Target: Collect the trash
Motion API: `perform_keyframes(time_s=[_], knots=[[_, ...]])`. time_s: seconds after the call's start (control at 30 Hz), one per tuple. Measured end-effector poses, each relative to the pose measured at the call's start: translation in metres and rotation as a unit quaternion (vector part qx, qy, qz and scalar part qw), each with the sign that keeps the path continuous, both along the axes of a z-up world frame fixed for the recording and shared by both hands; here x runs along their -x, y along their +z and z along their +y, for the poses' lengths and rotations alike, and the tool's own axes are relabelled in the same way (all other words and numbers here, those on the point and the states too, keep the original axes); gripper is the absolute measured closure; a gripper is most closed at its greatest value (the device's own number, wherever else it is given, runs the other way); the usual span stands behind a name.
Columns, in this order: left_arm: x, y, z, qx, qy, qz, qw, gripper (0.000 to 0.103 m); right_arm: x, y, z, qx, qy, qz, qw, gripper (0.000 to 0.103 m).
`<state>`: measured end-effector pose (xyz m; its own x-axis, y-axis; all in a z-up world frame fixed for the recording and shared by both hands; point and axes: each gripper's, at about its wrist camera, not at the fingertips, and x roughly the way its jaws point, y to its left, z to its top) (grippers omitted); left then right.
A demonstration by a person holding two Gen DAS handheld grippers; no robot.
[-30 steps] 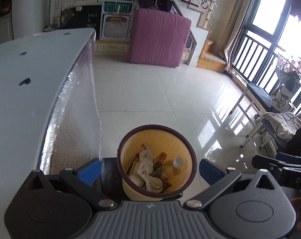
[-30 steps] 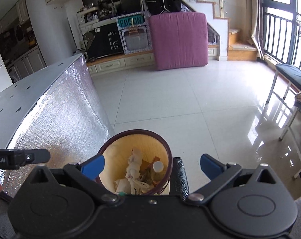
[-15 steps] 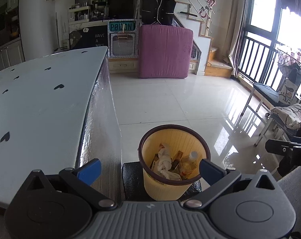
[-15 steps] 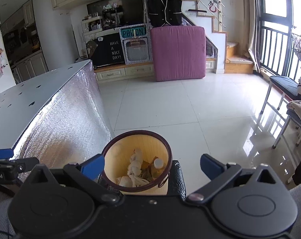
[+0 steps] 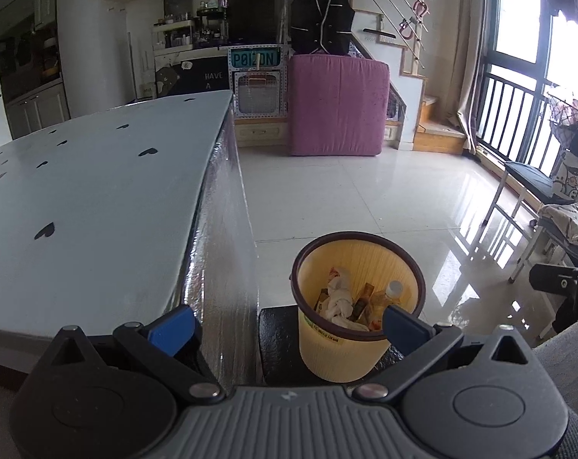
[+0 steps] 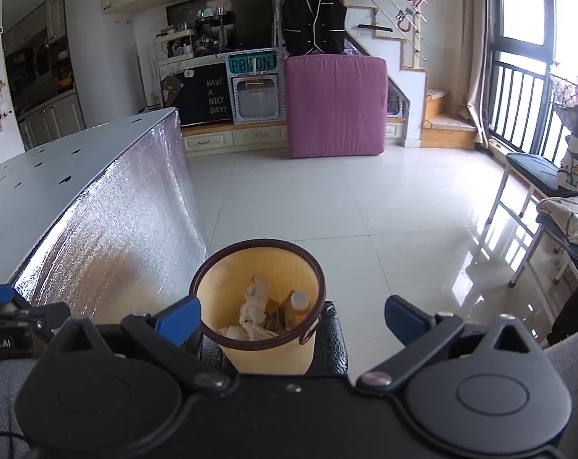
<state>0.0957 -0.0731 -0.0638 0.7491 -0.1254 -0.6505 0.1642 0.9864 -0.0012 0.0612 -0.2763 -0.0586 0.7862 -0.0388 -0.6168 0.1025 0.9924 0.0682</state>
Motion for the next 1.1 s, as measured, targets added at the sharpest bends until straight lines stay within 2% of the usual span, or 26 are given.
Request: perform_keyframes(time_s=[0.1, 0.27, 1.1], knots=[[0.002, 0.002, 0.002, 0.004, 0.004, -0.009, 0.9999, 0.000, 0.002, -0.001, 0.003, 0.008, -0.001, 0.002, 1.000, 0.000], [0.006, 0.001, 0.001, -0.012, 0.007, -0.031, 0.9994, 0.000, 0.001, -0.004, 0.006, 0.008, 0.002, 0.004, 1.000, 0.000], [0.004, -0.002, 0.005, -0.002, 0.003, -0.020, 0.9998, 0.000, -0.003, -0.006, 0.012, 0.016, 0.006, 0.016, 1.000, 0.000]])
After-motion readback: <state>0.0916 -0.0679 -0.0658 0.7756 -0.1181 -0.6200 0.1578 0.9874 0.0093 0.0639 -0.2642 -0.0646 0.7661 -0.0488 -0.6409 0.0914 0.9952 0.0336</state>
